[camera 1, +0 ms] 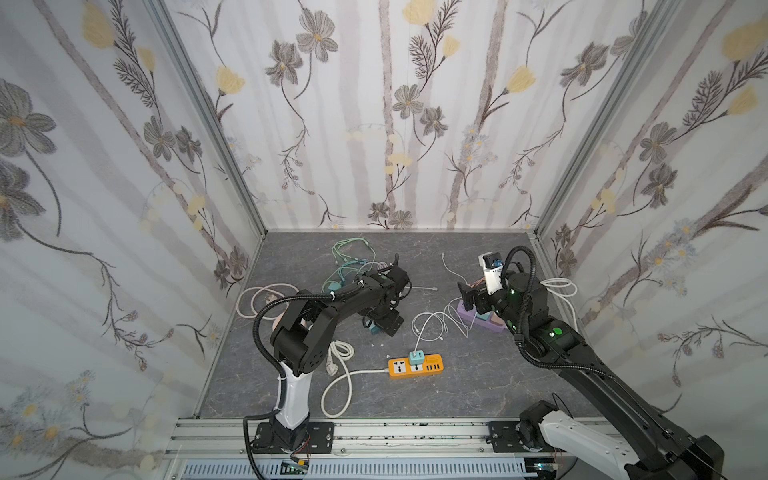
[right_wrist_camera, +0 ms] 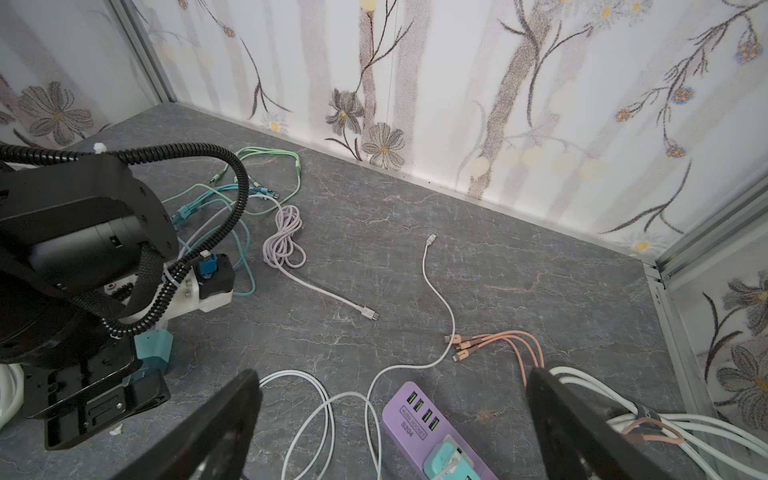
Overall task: Insert the plug
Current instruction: 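Close the left gripper on the teal charger with white cable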
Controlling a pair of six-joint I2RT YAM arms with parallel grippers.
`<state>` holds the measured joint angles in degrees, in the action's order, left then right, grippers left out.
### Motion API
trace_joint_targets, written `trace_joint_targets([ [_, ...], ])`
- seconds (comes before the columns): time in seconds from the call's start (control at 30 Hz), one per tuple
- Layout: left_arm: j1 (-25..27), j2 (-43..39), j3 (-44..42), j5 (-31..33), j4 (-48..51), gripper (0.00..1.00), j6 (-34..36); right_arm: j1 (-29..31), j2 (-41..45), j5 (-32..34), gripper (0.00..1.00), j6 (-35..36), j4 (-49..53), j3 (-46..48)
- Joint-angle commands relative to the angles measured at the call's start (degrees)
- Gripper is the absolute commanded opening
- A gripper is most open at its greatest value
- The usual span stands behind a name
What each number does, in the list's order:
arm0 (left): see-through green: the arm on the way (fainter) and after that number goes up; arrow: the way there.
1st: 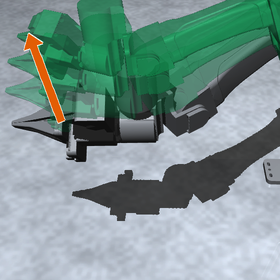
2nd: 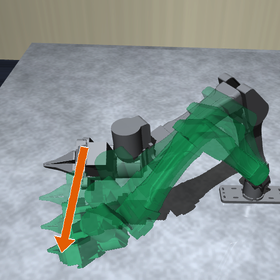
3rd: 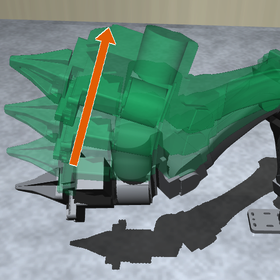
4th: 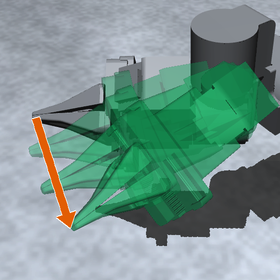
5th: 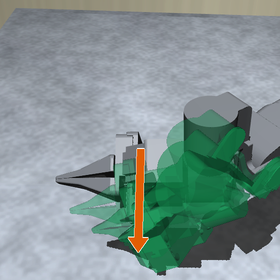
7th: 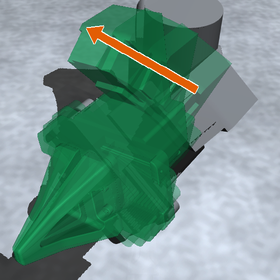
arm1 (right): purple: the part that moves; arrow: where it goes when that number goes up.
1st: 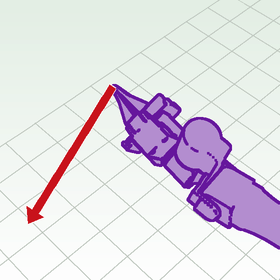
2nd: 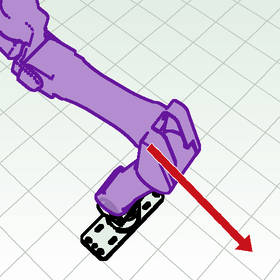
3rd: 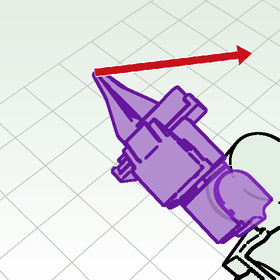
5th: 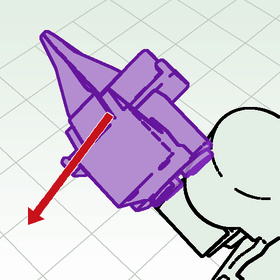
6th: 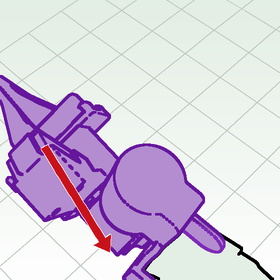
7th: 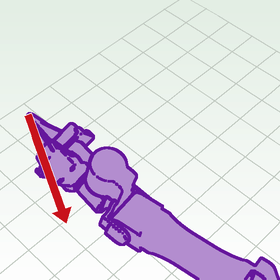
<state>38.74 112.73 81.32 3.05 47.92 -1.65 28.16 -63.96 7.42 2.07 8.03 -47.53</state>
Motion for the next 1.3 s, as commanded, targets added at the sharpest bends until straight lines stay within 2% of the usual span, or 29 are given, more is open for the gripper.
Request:
trace_joint_targets([
  [0.0,0.03,-0.12,1.01,1.03,1.99,1.0,-12.28,-0.03,-0.37,-0.92,0.99,0.49,-0.34,-0.86],
  [0.1,0.02,-0.58,0.65,7.57,4.25,1.0,-22.22,0.07,-0.03,-1.01,0.99,0.13,-0.34,-0.57],
  [0.17,-0.2,-1.9,-0.5,8.72,4.51,1.0,-27.67,0.09,-0.1,-1.18,0.99,0.04,-0.56,-0.28],
  [0.23,-0.42,-2.65,-0.78,6.44,4.31,1.0,-32.27,0.12,-0.41,-1.44,0.99,0.13,-0.75,-0.2],
  [0.3,-1.55,-2.39,-0.2,-1.22,3.13,1.0,-36.85,0.06,-0.92,-1.8,0.99,0.11,-0.91,-0.45],
  [0.37,-2.11,-1.88,1.0,-5.03,2.67,1.0,-41.26,0.06,-1.21,-2.16,0.99,0.11,-1.0,-0.89],
  [0.5,-2.23,0.73,7.95,-1.3,9.35,1.0,-47.78,0.15,-0.75,-2.24,0.99,0.13,-1.25,-0.23],
  [0.73,-3.89,2.0,3.32,-6.33,7.54,0.89,-58.75,0.14,1.86,-1.76,0.99,0.68,-1.89,2.39],
  [0.9,-3.91,1.92,0.58,-7.18,5.96,0.88,-61.06,0.17,4.43,-0.96,0.99,1.92,-1.86,4.62],
  [1.0,-3.68,2.89,-0.55,-9.14,4.83,0.79,-61.45,0.14,5.31,-1.09,0.99,2.23,-2.53,5.7],
  [1.27,-3.98,3.41,-3.28,-11.74,2.33,0.63,-61.81,0.15,5.32,-1.62,0.99,2.1,-3.37,6.31],
])
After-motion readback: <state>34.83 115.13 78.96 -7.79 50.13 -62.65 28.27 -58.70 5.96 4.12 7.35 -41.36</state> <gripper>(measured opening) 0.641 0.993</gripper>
